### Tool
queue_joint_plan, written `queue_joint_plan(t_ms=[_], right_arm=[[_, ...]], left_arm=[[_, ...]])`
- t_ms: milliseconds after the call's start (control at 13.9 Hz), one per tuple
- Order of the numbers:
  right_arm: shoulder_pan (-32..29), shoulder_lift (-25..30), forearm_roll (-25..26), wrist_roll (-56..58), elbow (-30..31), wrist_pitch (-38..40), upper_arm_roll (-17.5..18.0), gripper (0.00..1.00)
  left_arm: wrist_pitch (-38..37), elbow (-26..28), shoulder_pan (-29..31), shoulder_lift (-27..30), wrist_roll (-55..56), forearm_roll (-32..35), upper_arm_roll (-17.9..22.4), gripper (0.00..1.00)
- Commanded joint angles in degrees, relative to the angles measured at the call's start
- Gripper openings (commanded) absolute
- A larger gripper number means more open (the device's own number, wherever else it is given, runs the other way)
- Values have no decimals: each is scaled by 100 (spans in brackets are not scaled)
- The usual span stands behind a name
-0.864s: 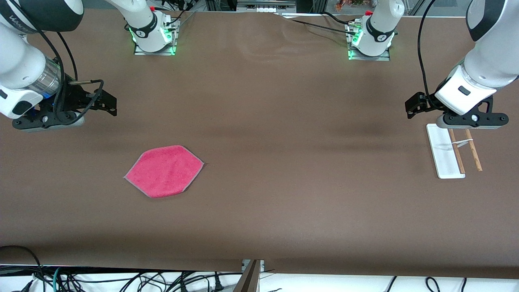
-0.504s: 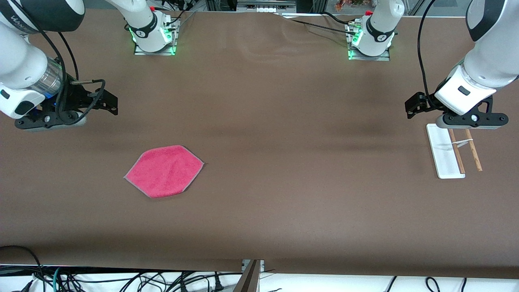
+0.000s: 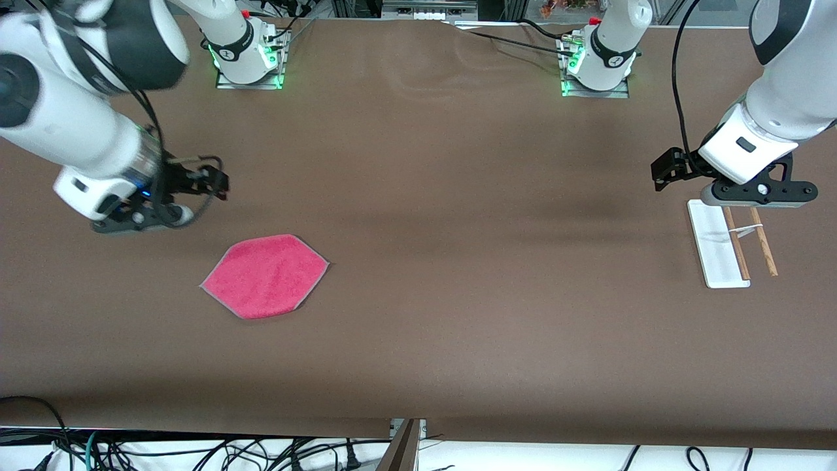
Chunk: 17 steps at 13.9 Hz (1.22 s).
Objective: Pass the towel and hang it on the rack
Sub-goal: 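Reach the right gripper down to the pink towel's edge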
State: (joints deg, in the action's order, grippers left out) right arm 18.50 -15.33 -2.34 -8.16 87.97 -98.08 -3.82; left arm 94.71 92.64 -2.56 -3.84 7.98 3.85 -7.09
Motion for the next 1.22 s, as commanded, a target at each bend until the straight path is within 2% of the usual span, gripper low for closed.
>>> queue_joint_plan(t_ms=[0, 216, 432, 648, 1152], right_arm=[[355, -767, -170, -982, -25, -770, -13, 100], [602, -1488, -257, -1817, 1, -1562, -5, 100], [883, -1947, -337, -2435, 228, -2213, -5, 100], [1042, -2053, -337, -2638, 677, -2881, -5, 100], [1130, -2474, -337, -2656, 687, -3357, -13, 98]], left_arm=[[-40, -211, -87, -82, -34, 81, 6, 100], [-40, -220, -70, -73, -34, 11, 23, 100], [-58, -229, -61, -64, -51, 10, 32, 100], [-58, -335, -70, -82, -51, 2, 32, 100], [-58, -343, -87, -82, -95, 10, 23, 100]])
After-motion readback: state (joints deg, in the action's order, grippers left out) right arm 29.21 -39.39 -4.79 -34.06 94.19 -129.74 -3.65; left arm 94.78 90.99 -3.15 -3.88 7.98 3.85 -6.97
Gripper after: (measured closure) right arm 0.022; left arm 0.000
